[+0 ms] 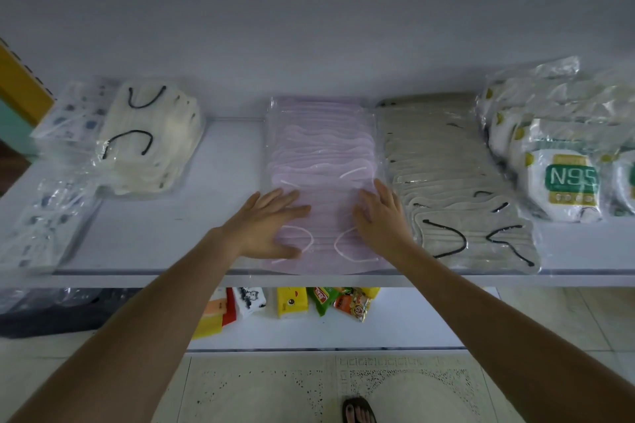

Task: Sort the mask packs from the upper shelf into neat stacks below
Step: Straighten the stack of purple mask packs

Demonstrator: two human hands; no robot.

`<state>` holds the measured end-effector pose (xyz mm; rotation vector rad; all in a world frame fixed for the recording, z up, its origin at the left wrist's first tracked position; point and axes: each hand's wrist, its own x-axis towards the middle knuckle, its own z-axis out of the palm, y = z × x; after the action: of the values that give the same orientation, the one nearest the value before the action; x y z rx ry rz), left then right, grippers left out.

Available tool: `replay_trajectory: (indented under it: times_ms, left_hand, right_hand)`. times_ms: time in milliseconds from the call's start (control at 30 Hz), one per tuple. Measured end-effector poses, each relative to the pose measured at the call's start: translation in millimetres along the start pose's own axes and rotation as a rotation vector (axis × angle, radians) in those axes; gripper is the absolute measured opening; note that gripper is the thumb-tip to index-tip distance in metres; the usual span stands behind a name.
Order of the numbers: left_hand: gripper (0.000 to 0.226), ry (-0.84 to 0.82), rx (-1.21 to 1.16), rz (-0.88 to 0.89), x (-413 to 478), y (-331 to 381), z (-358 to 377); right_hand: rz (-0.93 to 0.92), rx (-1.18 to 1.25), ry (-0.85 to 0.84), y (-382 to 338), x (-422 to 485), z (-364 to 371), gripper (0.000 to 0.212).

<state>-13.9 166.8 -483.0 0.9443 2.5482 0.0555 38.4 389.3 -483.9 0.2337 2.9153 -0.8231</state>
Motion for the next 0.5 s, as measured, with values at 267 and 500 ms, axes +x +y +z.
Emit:
replay_trajectory:
  times_ms: [267,500]
  left_hand:
    - [0.066,0.33,0.079,0.07,4.6,19.9,26.6]
    - [0.051,0.483,0.187,0.124,8.5,23.8,44.1]
  right_hand:
    - [0.003,-0.212,0.061,-10.9,48.3,-13.1,0.033]
    - [-0.087,-0.276,0.027,-15.0,62.8,-20.1,0.032]
